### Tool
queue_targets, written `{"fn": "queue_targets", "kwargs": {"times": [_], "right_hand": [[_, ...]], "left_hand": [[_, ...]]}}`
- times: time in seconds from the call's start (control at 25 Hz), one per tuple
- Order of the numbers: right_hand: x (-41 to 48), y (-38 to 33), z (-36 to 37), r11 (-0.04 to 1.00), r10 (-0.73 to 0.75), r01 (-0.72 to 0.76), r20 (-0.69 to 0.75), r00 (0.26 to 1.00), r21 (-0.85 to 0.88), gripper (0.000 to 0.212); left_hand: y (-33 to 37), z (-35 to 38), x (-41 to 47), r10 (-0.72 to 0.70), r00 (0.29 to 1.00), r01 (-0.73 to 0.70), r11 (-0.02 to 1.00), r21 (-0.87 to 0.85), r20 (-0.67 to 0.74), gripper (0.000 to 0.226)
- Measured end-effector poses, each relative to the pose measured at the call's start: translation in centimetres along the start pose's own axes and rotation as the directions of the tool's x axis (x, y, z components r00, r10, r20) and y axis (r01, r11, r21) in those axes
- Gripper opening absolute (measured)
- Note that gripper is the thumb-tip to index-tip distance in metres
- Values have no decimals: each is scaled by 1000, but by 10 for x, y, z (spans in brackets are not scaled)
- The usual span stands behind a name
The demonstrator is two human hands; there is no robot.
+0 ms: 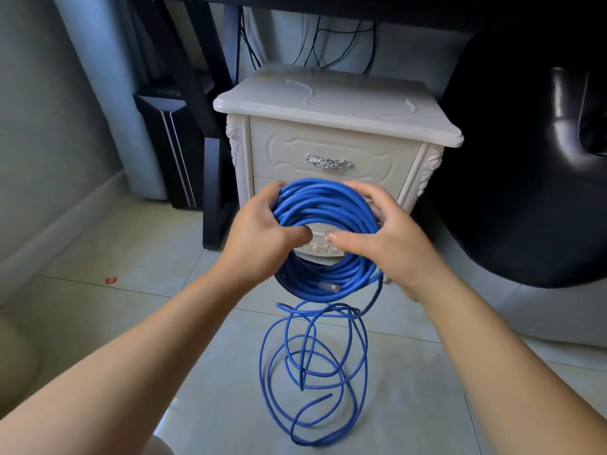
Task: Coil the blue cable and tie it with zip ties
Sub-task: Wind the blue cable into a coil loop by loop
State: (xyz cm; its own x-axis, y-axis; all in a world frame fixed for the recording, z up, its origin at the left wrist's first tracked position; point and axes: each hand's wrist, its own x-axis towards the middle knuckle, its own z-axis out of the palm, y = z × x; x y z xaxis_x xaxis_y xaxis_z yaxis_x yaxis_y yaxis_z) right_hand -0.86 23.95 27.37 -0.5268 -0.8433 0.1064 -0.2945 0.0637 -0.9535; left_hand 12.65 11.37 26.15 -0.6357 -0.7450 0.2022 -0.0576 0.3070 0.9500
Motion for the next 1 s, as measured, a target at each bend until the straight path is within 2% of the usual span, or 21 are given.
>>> {"fn": "queue_targets", "kwargs": {"times": [0.04, 0.12, 0.24, 0.4, 0.48, 0.6, 0.72, 0.84, 0.92, 1.0], "right_hand": [[0, 1, -1, 993, 52, -55, 35, 998, 106, 54], [-1, 6, 0, 969, 129, -145, 93, 987, 199, 48], [-4, 12, 12, 948, 155, -169, 72, 985, 270, 63], [0, 14, 17, 903, 148, -85, -120, 982, 422, 53], [3, 15, 14, 885, 182, -76, -192, 964, 458, 40], [7, 13, 8, 866, 232, -83, -249, 940, 494, 36], [8, 8, -3, 922, 182, -64, -281, 942, 382, 36], [5, 1, -10, 999, 24, -12, -234, 972, 49, 48], [2, -3, -7, 983, -58, 35, -124, 991, -180, 53], [-2, -5, 0, 942, -102, 95, -4, 995, -321, 59]], "left_hand": [[0, -1, 2, -38, 998, 33, 995, -90, -45, 31], [1, -4, 6, -128, 984, 90, 958, -273, -126, 26], [0, -3, 8, -225, 964, 149, 900, -408, -144, 24], [2, 10, -3, -260, 964, 209, 873, -440, -58, 22], [5, 15, -6, -261, 965, 244, 871, -427, 21, 23], [7, 8, -4, -247, 951, 297, 894, -336, 184, 28], [5, -7, 3, -222, 932, 284, 938, -197, 285, 55], [0, -14, 8, -89, 961, 104, 994, -44, 261, 82], [-2, -13, 6, 7, 953, -37, 995, 94, 303, 81], [-2, -9, 1, 27, 940, -108, 969, 221, 341, 70]]}}
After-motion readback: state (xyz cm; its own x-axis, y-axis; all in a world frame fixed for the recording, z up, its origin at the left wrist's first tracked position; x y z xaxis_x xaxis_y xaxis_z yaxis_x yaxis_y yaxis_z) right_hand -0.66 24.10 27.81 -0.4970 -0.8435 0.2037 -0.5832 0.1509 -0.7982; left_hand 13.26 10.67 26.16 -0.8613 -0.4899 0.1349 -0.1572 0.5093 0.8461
